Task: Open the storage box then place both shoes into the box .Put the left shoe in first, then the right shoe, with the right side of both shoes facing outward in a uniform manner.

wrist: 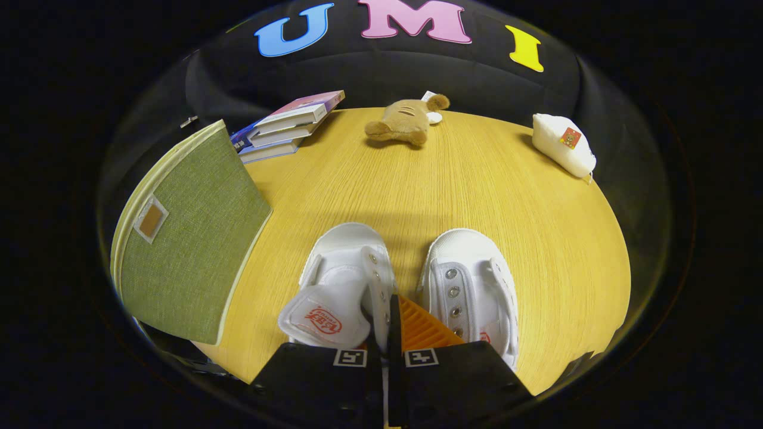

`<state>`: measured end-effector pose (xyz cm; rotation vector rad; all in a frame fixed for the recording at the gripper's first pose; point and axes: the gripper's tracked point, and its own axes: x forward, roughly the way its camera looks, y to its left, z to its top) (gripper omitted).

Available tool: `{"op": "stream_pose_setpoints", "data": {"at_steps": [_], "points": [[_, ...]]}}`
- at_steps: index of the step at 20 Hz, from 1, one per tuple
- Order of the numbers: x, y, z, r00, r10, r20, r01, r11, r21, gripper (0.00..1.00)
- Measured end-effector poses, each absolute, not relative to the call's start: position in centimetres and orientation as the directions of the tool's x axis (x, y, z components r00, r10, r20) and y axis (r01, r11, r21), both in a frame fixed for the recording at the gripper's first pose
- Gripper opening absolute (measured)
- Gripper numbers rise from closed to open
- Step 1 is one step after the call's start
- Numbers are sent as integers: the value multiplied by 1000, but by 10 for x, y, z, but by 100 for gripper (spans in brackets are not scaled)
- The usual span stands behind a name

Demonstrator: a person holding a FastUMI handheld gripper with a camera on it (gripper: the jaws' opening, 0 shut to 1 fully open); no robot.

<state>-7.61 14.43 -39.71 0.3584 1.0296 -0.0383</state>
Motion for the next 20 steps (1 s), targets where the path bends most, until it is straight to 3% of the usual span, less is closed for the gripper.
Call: {"op": "stream_pose_setpoints", "data": {"at_steps": [12, 20], "points": [[-31, 146, -255, 615, 155, -773, 320, 847, 425, 8], [21, 228, -162, 627, 282, -726, 315, 761, 568, 8]]}}
